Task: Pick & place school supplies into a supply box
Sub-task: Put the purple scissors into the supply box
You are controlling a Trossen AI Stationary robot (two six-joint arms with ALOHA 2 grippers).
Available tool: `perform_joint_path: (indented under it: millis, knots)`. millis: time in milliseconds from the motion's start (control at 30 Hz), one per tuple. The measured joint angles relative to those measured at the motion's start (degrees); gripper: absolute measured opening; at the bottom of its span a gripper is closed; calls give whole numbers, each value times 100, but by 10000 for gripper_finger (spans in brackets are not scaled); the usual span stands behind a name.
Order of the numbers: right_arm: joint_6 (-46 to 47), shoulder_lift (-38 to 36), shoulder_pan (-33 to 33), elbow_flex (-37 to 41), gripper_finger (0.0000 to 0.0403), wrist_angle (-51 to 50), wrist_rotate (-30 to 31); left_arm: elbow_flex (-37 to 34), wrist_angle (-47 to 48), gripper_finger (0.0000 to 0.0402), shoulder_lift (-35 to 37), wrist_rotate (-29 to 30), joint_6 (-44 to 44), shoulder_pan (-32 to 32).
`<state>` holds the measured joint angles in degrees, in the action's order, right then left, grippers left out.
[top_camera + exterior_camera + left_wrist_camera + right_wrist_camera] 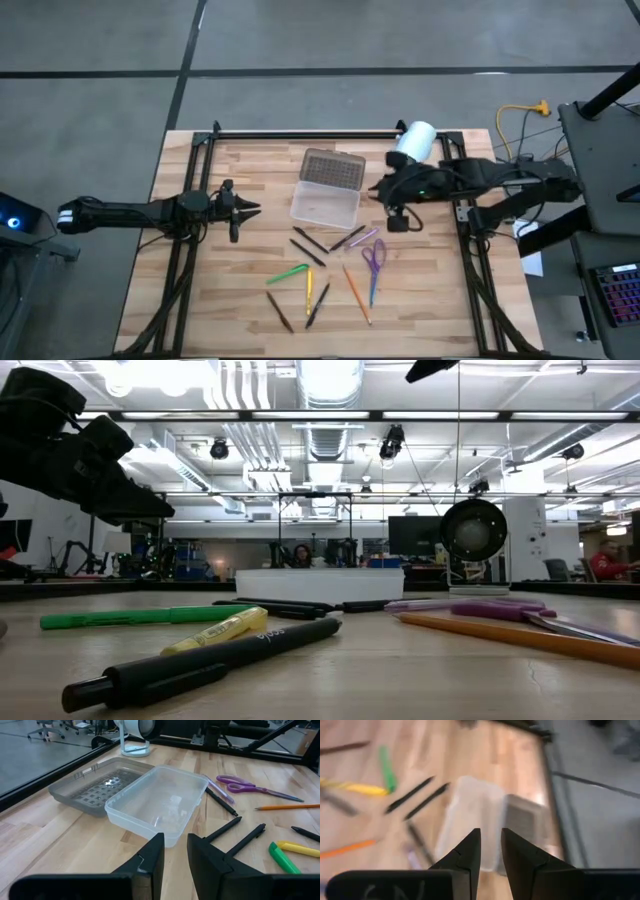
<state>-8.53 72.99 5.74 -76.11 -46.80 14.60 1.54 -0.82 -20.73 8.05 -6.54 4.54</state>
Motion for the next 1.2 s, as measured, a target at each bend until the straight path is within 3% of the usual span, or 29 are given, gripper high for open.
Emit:
perform_joint_path:
  millis: [167,300,600,1200]
  knots:
    - [-189,424,0,-211,68,-442,-1122,-1,-2,69,2,0,0,0]
    - [-290,683,0,-252,68,-750,-1609,0,0,69,0,-2,0,-2]
    - [-325,1210,-2,-239,68,-1384,-1641,0,-1,69,1,-1,0,0]
    - [-188,2241,-2,-237,68,-1214,-1614,0,0,69,2,0,2,0]
